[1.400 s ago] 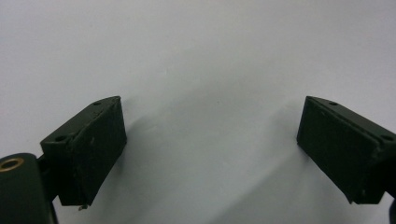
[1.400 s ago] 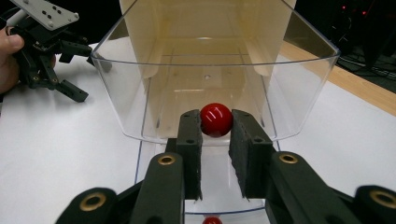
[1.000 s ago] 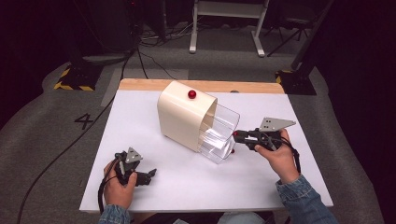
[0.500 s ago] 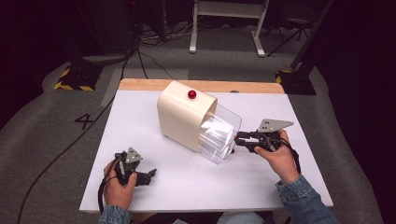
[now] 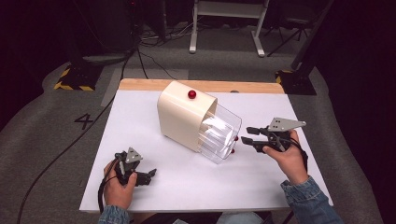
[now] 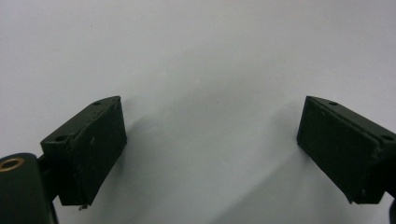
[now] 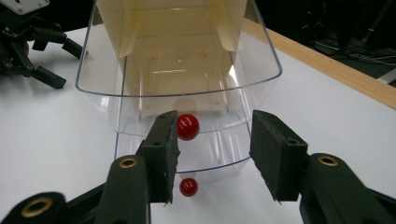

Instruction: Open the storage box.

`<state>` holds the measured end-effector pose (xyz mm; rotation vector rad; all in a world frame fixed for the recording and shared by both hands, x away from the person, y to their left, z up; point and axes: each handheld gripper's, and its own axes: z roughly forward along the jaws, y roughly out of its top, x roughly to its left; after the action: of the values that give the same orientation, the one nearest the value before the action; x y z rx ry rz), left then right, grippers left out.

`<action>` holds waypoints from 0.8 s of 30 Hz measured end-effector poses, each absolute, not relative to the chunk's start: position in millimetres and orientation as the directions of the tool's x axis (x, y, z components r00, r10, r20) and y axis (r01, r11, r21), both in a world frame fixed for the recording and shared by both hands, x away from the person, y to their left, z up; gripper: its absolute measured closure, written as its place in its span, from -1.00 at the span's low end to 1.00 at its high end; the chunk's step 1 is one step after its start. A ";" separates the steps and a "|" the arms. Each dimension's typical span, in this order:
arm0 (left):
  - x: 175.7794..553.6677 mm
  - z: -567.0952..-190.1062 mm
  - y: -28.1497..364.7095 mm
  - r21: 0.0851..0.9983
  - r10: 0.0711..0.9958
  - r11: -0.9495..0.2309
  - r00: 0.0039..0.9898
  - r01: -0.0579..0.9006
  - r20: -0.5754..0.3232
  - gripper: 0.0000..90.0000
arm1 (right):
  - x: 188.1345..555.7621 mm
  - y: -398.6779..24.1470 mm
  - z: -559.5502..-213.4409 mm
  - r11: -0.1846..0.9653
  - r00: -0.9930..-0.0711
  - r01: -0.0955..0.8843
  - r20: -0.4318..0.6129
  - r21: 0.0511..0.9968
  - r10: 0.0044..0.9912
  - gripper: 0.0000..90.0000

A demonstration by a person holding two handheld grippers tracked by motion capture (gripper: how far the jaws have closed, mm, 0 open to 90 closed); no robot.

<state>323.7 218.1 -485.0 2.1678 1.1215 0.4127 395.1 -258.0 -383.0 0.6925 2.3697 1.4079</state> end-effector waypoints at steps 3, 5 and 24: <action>323.7 -485.0 218.1 0.676 0.812 -0.419 0.584 0.606 -0.020 -0.82 | 392.7 -264.7 -378.3 0.394 -0.827 0.256 -0.012 0.883 0.563 0.06; 323.8 -484.9 218.1 0.675 0.812 -0.420 0.584 0.607 -0.019 -0.82 | 391.0 -270.6 -375.1 0.383 -0.814 0.258 -0.014 0.887 0.581 0.00; 324.1 -484.7 218.0 0.672 0.812 -0.421 0.584 0.609 -0.021 -0.82 | 386.0 -343.6 -385.3 0.415 -0.725 0.369 -0.022 0.832 0.688 -0.13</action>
<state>324.1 218.0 -484.7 2.1715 1.1242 0.4077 386.0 -343.6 -385.3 0.9079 2.3146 1.2252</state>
